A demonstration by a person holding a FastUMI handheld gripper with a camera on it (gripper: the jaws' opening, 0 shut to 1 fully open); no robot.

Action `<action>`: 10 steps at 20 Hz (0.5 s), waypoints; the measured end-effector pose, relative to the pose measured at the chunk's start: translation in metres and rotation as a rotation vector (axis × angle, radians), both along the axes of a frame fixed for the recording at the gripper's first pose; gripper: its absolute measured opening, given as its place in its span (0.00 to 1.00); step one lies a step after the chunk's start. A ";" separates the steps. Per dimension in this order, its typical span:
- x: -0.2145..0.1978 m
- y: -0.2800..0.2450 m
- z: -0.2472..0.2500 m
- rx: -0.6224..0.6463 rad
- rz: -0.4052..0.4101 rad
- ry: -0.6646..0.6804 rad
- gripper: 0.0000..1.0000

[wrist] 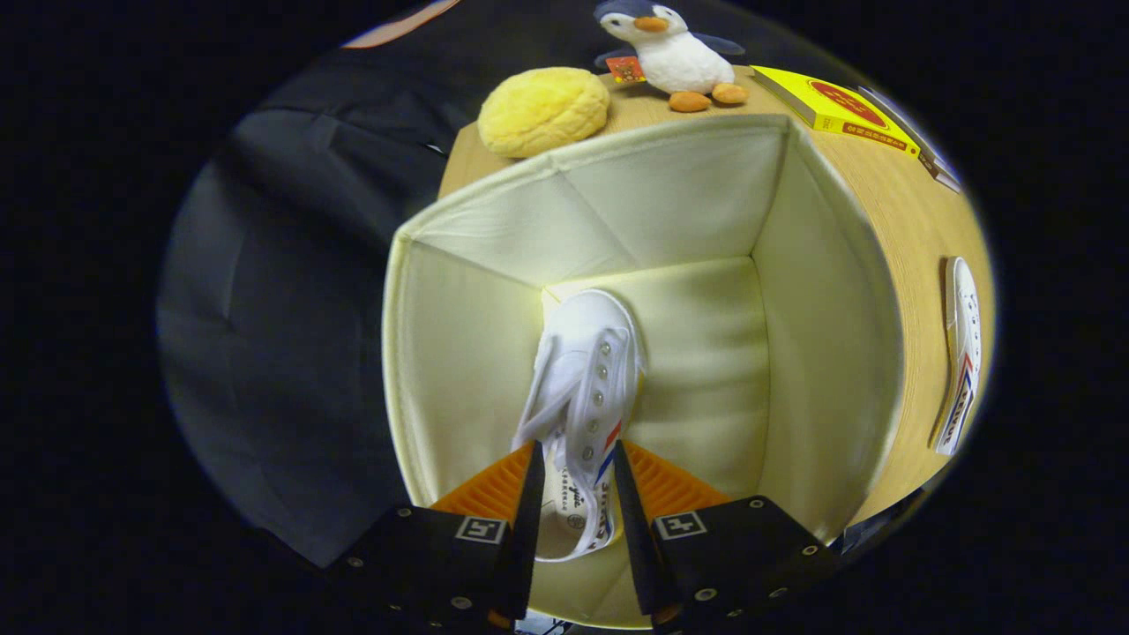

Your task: Open the storage box then place both shoes into the box .Put the left shoe in first, then the right shoe, with the right side of both shoes facing outward in a uniform manner.

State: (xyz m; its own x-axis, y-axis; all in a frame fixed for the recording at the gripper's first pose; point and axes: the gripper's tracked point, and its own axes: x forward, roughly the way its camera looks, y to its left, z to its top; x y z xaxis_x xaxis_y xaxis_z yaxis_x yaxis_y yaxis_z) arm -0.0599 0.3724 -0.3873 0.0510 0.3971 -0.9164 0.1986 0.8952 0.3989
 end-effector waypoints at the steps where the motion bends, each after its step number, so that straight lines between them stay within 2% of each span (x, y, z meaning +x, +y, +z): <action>1: 0.000 -0.004 0.011 0.030 0.010 -0.027 0.55; 3: -0.004 -0.017 0.035 0.073 0.038 -0.082 0.66; 5: -0.004 -0.036 0.056 0.100 0.049 -0.144 0.73; 10: -0.008 -0.109 0.089 0.095 0.010 -0.258 0.82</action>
